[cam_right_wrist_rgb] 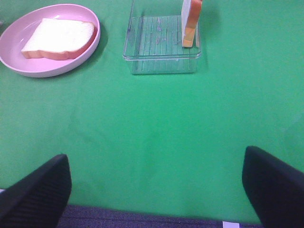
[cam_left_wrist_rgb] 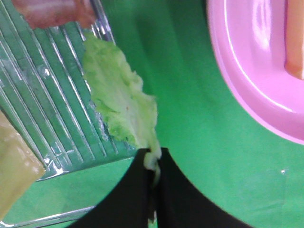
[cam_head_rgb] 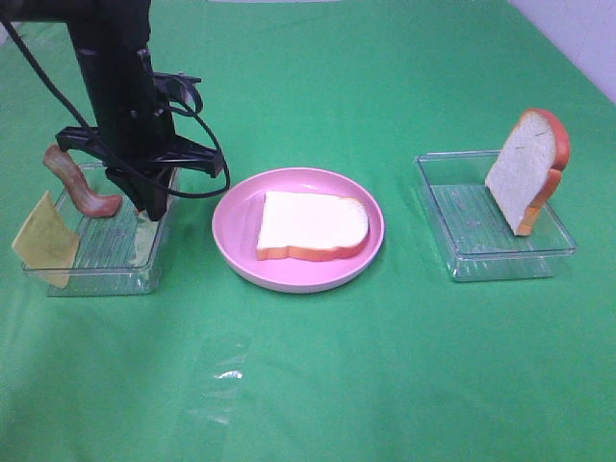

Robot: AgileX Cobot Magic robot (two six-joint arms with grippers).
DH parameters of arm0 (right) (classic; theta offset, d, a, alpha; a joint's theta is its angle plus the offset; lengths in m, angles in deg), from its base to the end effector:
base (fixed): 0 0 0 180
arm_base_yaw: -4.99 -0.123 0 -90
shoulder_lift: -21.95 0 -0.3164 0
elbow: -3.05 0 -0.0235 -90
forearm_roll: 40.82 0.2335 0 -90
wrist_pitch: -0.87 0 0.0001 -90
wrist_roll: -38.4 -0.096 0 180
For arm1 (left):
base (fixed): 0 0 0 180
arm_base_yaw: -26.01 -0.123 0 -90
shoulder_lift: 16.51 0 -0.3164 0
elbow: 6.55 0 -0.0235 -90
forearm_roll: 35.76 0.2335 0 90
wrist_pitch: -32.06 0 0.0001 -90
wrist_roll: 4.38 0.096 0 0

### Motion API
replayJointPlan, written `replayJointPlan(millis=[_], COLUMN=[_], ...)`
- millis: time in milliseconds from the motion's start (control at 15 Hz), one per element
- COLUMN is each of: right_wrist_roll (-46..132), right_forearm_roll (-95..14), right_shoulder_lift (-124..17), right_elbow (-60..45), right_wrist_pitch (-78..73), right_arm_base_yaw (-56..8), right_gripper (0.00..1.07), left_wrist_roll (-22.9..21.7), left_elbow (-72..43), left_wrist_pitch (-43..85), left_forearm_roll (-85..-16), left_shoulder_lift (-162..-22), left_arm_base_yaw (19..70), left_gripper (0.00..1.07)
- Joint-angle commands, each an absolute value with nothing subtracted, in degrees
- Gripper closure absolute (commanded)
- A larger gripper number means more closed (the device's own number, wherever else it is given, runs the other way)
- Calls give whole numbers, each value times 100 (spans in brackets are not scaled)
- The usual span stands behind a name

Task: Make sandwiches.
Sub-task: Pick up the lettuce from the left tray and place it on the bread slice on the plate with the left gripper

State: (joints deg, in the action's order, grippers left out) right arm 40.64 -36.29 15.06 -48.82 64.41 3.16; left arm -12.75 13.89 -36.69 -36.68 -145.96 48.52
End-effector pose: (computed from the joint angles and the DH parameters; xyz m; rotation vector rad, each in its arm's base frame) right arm -0.0459 0.0053 0.2510 -0.0798 2.1316 0.0920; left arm 0.3996 -0.1671 0.2176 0.3740 3.0851 -0.0388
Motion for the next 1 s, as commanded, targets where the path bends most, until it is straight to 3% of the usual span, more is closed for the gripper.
replayJointPlan(millis=[67, 400, 733, 800, 1000], right_wrist_roll=[4110, 4110, 4110, 4110, 4110], right_forearm_roll=[-3629, -3629, -3629, -3629, -3612], right_shoulder_lift=[1689, 1689, 1689, 1683, 1683], right_elbow=[-4893, -4893, -4893, -4893, -4893], right_wrist_pitch=[6435, 6435, 6435, 6435, 6435], right_arm_base_yaw=[310, 310, 310, 310, 310], right_gripper=[14, 14, 14, 14, 14], left_wrist_roll=[-1280, -1183, -318, 490, 1745], left_elbow=[1401, 1401, 1470, 1487, 1504], left_wrist_pitch=[-3709, -3910, -3469, -3016, -2432], left_forearm_roll=[-3708, -4023, -5123, -5845, -7260], left_shoulder_lift=[-14281, -13582, -13525, -13645, -14040], left_arm_base_yaw=[4904, 4921, 4996, 5093, 5225], left_gripper=[107, 107, 107, 107, 107])
